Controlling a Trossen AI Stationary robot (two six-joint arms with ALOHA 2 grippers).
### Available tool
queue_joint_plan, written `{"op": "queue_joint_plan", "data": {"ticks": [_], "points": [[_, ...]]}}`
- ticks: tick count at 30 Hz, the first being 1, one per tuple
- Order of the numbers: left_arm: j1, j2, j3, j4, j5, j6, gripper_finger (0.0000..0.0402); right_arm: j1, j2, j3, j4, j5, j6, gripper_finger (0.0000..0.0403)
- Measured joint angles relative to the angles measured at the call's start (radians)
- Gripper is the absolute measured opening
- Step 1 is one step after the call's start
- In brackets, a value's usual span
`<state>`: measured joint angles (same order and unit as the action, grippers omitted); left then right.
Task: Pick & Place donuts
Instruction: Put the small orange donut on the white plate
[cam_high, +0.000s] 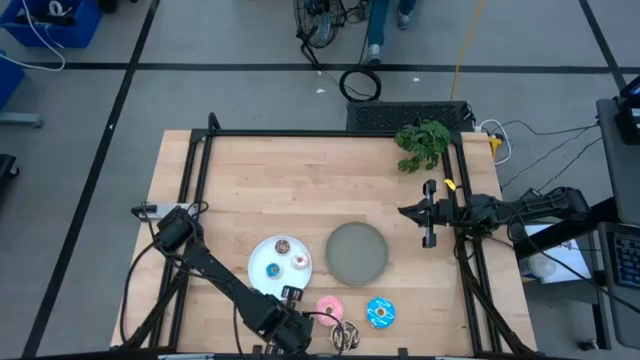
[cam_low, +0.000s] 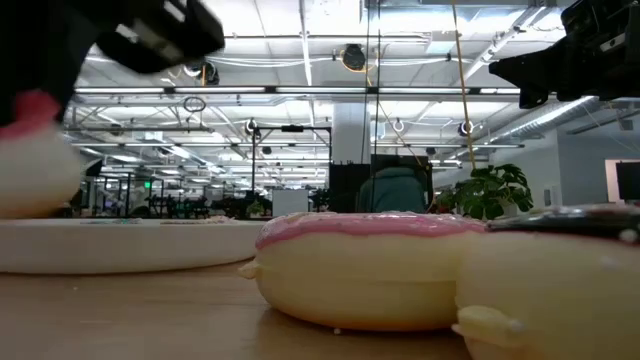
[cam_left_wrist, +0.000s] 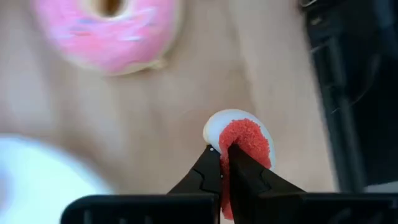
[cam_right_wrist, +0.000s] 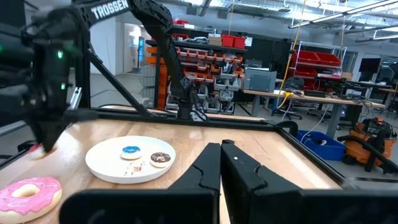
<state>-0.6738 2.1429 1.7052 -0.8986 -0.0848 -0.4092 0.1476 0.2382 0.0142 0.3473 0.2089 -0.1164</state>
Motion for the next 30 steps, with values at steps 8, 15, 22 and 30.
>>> {"op": "queue_joint_plan", "data": {"ticks": [8,15,22,30], "points": [[0.034,-0.002,0.178,-0.408,-0.135,0.055,0.0024,0.0,0.0,0.0,0.0,0.0,0.0,0.0],[0.124,-0.003,0.126,-0.414,-0.132,0.119,0.0019,0.0,0.0,0.0,0.0,0.0,0.0,0.0],[0.184,-0.005,-0.007,-0.361,-0.122,0.138,0.0008,0.0,0.0,0.0,0.0,0.0,-0.001,0.0],[0.203,-0.005,-0.12,-0.236,-0.068,0.147,0.0022,0.0,0.0,0.0,0.0,0.0,-0.003,0.0]]}}
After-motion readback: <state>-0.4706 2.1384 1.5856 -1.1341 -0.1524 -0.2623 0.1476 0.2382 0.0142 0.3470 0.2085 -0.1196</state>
